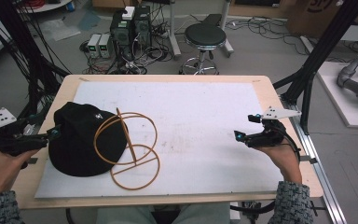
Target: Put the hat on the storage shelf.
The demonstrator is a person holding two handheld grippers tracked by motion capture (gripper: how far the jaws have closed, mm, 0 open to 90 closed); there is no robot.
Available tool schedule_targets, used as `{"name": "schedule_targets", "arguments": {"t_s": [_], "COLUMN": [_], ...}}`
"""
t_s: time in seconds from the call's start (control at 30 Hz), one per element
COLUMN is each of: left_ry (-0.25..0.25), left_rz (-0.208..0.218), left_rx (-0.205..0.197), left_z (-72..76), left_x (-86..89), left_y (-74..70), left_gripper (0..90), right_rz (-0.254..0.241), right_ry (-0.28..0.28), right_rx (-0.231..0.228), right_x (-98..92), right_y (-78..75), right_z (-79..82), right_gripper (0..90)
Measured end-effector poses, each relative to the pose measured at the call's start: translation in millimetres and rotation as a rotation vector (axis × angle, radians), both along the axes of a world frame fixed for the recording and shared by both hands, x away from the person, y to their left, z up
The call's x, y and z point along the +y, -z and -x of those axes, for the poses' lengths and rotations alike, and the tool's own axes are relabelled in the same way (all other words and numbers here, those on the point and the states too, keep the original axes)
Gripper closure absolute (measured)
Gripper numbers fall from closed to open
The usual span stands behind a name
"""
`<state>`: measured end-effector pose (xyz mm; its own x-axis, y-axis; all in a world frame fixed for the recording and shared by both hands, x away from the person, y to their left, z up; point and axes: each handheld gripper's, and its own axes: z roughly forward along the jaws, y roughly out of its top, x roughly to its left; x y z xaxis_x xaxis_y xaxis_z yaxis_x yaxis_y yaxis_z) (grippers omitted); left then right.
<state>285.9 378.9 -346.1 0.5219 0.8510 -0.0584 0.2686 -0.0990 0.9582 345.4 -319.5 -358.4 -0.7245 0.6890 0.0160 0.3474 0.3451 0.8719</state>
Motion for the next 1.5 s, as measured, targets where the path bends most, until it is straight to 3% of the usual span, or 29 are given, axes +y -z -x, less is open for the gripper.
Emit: {"name": "schedule_targets", "arguments": {"t_s": [0.37,0.77,0.97,1.23,1.5], "left_ry": [-0.001,-0.007,0.000,0.016,-0.041], "left_rz": [0.008,0.023,0.044,0.038,0.063], "left_rx": [-0.007,-0.046,-0.060,-0.075,-0.081], "left_z": [0.9,-3.0,-7.8,-16.7,-23.0], "left_x": [1.2,-4.9,-12.5,-30.1,-32.0], "left_y": [-0.9,-6.3,-9.7,-8.9,-5.7], "left_gripper": [15.0,15.0,15.0,15.1,15.1], "right_rz": [0.004,0.011,0.016,0.009,0.013], "right_ry": [-0.004,-0.012,-0.010,-0.005,-0.007], "right_rx": [0.003,0.012,0.013,0.021,0.021], "right_x": [1.5,3.7,2.9,0.7,0.1], "right_y": [0.4,1.7,2.8,2.9,3.5], "right_z": [-0.1,1.8,3.7,7.6,9.2], "right_gripper": [10.1,10.1,10.1,10.1,10.1]}}
